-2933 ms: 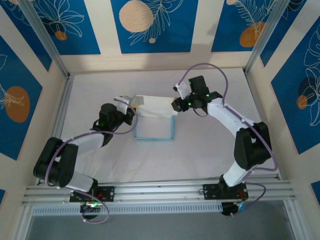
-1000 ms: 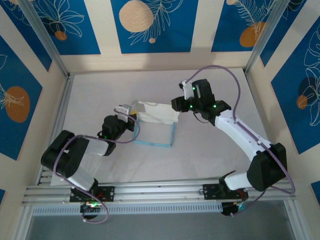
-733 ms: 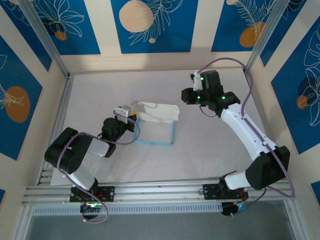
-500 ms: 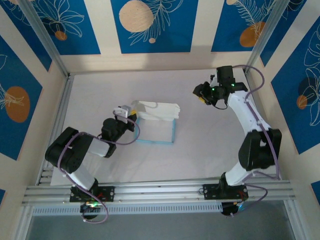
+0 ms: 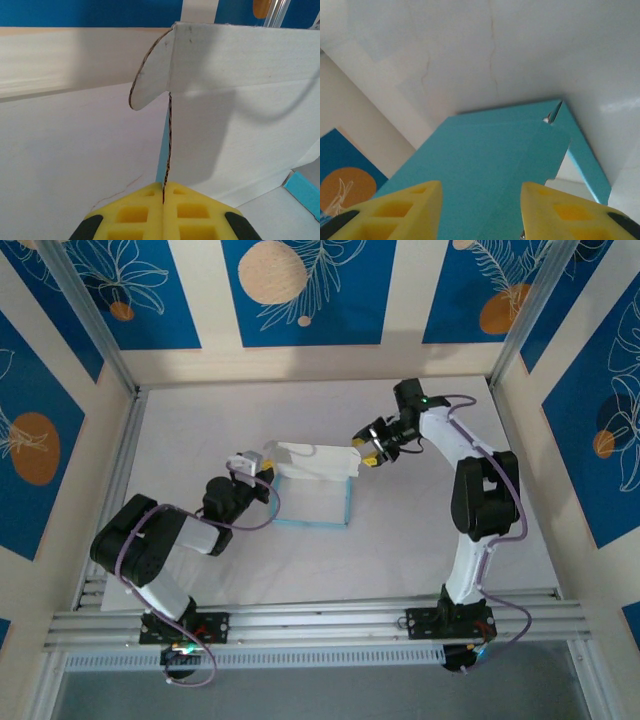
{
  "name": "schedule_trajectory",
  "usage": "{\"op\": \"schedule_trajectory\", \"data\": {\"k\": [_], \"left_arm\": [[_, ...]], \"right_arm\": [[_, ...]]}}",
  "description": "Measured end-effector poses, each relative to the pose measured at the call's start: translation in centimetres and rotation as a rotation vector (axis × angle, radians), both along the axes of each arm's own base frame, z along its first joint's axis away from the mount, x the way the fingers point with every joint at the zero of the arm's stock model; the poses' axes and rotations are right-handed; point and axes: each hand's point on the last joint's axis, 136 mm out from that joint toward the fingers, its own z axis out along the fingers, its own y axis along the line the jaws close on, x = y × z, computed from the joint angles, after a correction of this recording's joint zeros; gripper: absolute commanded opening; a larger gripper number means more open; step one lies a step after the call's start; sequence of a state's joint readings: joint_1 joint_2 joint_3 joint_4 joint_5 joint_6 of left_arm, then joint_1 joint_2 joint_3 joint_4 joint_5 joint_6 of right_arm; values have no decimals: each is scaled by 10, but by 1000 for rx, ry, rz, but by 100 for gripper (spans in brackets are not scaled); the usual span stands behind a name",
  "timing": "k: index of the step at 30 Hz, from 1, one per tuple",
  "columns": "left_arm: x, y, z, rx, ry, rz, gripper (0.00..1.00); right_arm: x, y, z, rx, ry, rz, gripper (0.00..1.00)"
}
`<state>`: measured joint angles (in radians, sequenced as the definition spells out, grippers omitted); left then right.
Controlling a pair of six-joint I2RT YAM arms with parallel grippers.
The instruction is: Fold the paper box
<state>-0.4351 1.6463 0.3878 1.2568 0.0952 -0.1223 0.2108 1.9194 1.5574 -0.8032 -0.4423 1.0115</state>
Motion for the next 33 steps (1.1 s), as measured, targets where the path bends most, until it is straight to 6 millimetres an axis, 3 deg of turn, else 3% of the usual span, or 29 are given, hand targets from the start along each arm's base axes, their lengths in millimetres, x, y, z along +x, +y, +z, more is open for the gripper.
{"op": "schedule_trajectory", "data": {"k": [9,19,23,30,33], "left_arm": [[-1,-1,0,-1,0,-3,0],[-5,-9,0,-3,2,-25,0],[-5,-9,0,1,-1,-16,0],[-4,-6,-1,19,-7,1,0],[-4,-6,-1,21,-9,3,0]], "right_arm": [[-20,18,-11,33,69,16,45],[-26,31,-9,47,71,30,43],[-29,21,-12,-4,72,30,44],[-28,-28,-6,-31,49,-42,45],[-30,-30,-7,-23,47,-34,45]]}}
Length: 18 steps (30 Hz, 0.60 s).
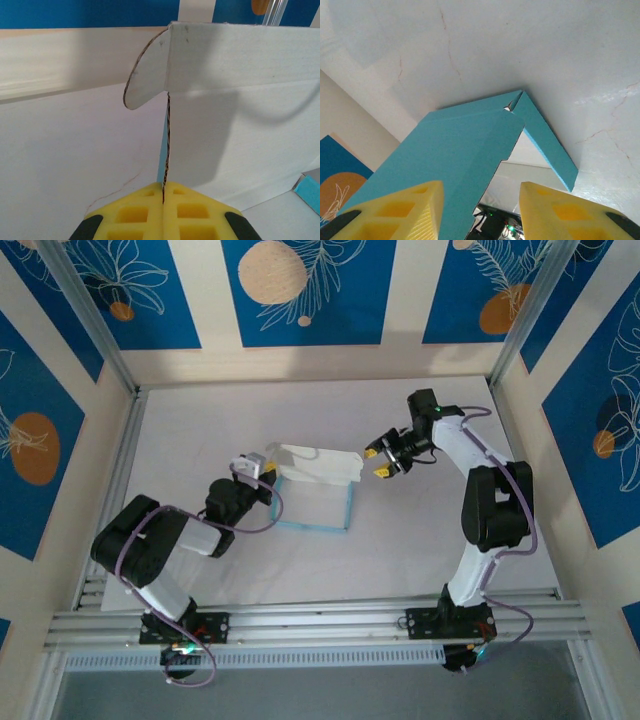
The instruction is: Fold the paper box
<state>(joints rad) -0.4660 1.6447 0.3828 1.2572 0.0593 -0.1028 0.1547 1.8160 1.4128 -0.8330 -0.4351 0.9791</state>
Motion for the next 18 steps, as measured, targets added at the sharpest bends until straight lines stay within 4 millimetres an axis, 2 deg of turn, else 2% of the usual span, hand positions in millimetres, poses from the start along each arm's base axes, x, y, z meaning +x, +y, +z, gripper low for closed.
{"op": "schedule_trajectory", "data": {"k": [18], "left_arm": [[0,1,0,0,-1,4,0]], "right_arm": [[-9,36,-5,51,6,98,44]]}}
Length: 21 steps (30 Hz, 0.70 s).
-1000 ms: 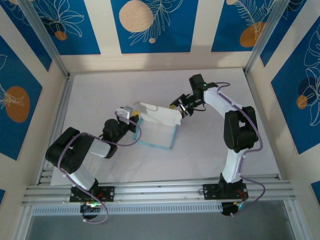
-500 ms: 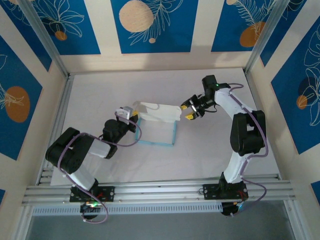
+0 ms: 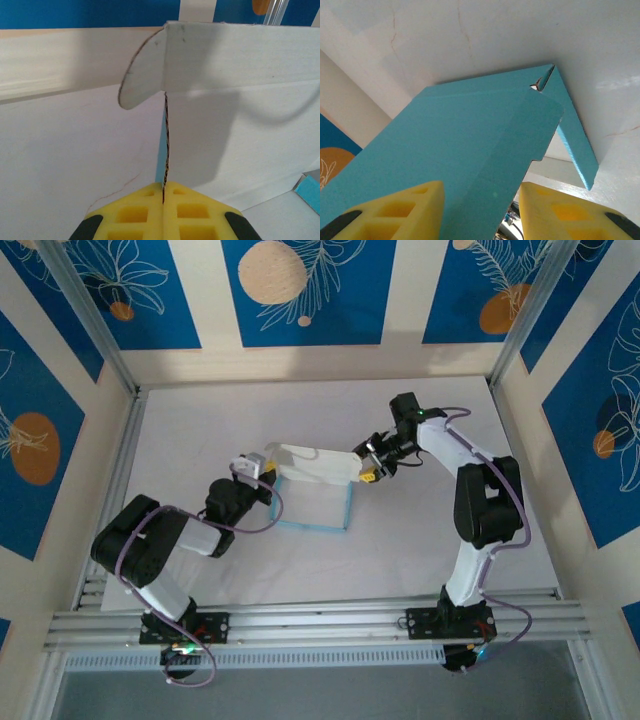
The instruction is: Fold the paper box
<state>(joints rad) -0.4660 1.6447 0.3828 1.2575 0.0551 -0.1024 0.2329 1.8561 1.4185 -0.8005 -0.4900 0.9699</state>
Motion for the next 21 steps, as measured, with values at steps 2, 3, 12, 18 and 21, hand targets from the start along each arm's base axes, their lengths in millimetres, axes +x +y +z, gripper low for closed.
{"op": "schedule_trajectory", "data": {"k": [2,3,12,18,21], "left_arm": [[0,1,0,0,0,5,0],[0,1,0,0,-1,5,0],[0,1,0,0,-1,5,0],[1,1,3,-5,-9,7,0],[1,2,4,-7,-14,13,0]], "right_arm": [[0,1,0,0,0,2,43],[0,1,0,0,-1,2,43],[1,1,1,7,-7,3,42],[-3,9,1,10,-6,22,42],[-6,14,2,10,-5,33,42]]}}
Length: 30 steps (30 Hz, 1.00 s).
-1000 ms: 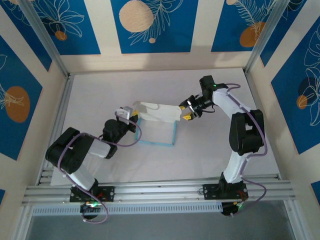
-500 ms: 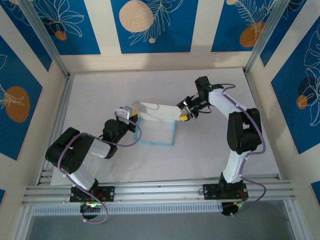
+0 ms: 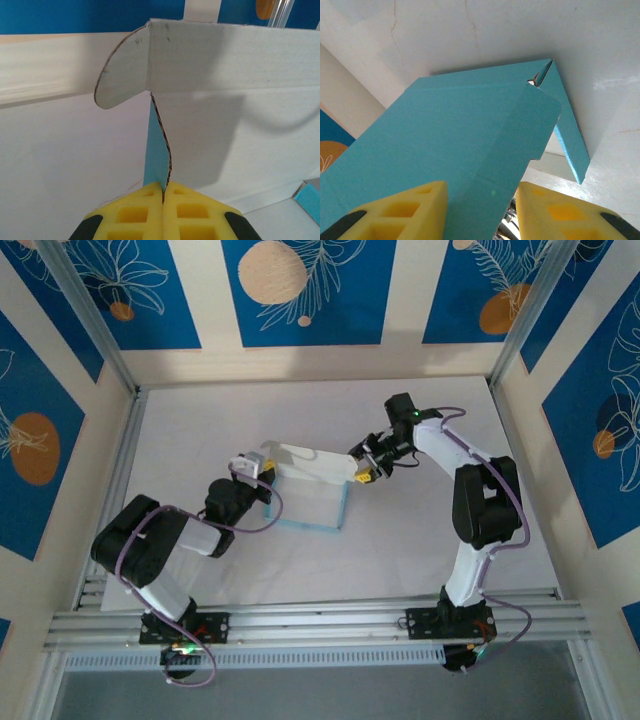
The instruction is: Fold the paper box
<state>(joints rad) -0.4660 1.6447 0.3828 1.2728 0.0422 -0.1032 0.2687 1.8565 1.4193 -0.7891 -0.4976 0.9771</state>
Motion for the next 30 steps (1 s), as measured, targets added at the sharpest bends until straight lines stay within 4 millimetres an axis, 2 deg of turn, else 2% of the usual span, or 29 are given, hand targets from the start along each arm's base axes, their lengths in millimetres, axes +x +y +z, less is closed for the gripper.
{"op": "schedule_trajectory", "data": {"k": [8,24,30], "left_arm": [[1,2,2,-4,-5,12,0],[6,10,11,-45,-25,51,0],[6,10,18,-73,-46,52,0]], "right_arm": [[-6,10,0,0,21,7,45],[-5,32,1,-6,101,-100,39],[10,33,12,-4,74,-125,38]]}}
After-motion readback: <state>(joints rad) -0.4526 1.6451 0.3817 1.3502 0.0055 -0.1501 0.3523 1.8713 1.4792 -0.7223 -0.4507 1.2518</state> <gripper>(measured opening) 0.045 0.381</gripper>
